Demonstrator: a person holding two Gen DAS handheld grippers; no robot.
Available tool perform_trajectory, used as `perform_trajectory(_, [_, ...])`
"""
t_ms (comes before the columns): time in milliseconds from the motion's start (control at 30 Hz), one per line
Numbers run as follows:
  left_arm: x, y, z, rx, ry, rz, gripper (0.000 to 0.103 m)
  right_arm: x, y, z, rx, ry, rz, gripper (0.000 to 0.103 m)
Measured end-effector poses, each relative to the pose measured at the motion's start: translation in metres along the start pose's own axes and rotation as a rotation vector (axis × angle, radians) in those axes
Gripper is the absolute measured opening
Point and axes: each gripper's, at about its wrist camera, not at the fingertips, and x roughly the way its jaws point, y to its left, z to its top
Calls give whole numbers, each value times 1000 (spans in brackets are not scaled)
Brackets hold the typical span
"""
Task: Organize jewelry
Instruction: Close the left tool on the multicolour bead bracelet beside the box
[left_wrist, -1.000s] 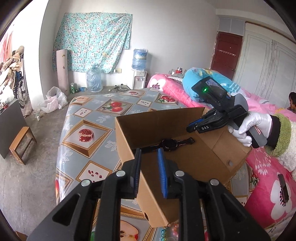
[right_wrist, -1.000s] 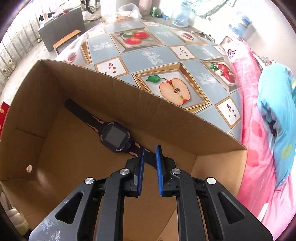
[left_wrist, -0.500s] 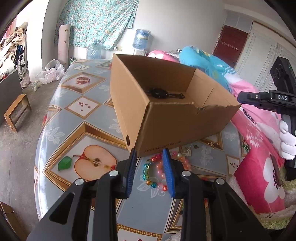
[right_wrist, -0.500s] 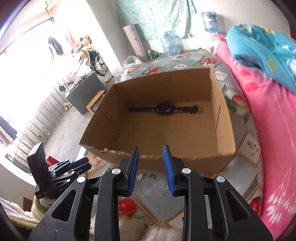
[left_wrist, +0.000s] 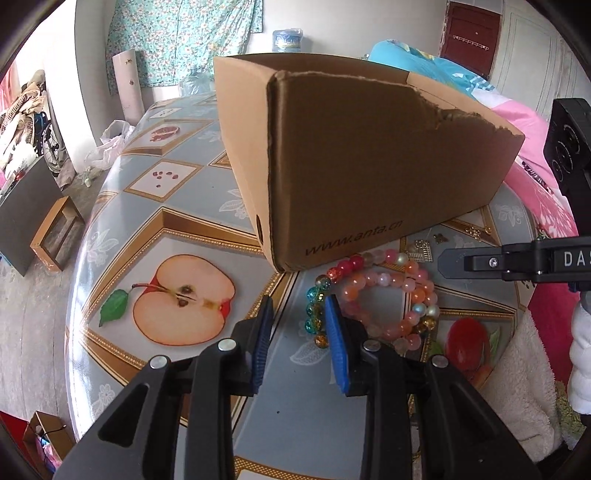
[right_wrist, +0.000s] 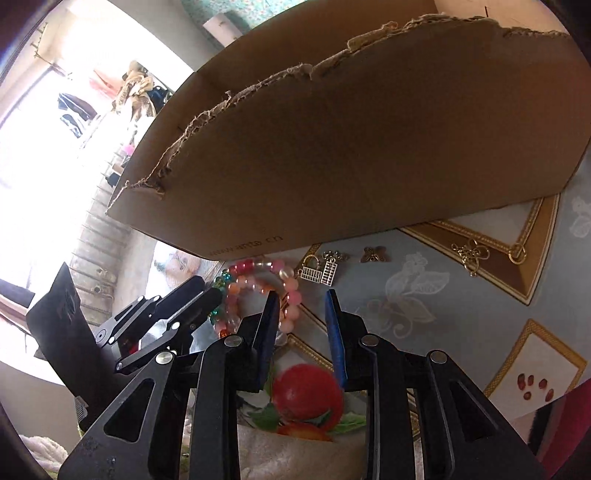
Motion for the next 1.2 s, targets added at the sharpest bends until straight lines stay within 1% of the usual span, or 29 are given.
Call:
perform_trajectory(167, [0,-2,0,44,-3,16,28,13,9,8,8,17,-38,20])
perform_trajectory(233, [0,-1,2,49,0,14,28,12,16,12,-4,16,-65,16])
perform_trajectory(400, [2,-3,5,62,0,11,28,16,31,13,-53,21,-114,16])
perform_trajectory(500, [3,-4,6,64,-4,7,28,18,45,12,-102,18,-174,13])
perform_trajectory(533, [3,-4,6,61,-5,2,27,20,49,11,-114,14,-195,10])
perform_trajectory(567, [3,-3,6,57,-7,-2,24,21,51,12,-118,9,-211,9])
perform_trajectory(633, [3,-3,6,46,-10,-20,19,20,53,13,-99,3,-208,8])
perform_trajectory(667, [3,-2,6,32,-10,-38,12,20,52,14,-87,1,-201,7])
perform_trajectory(700, [3,-2,7,15,-9,-58,9,19,52,15,-76,-1,-196,7])
perform_trajectory(800, [1,0,8,-25,-1,-118,9,14,50,16,-64,-12,-197,7])
perform_trajectory(867, [-4,1,8,-48,-12,-154,9,9,46,14,-58,-23,-187,7])
perform_trajectory(933, [-11,2,11,-57,-25,-175,9,-1,44,15,-63,-37,-189,7])
perform_trajectory(1000, [-17,3,14,-70,-27,-194,9,-10,47,18,-52,-43,-168,7])
perform_trajectory(1100, [-26,2,20,-60,-48,-187,9,-27,46,22,-57,-62,-155,7])
perform_trajectory(1200, [-35,1,24,-60,-79,-177,9,-34,44,26,-53,-52,-132,7])
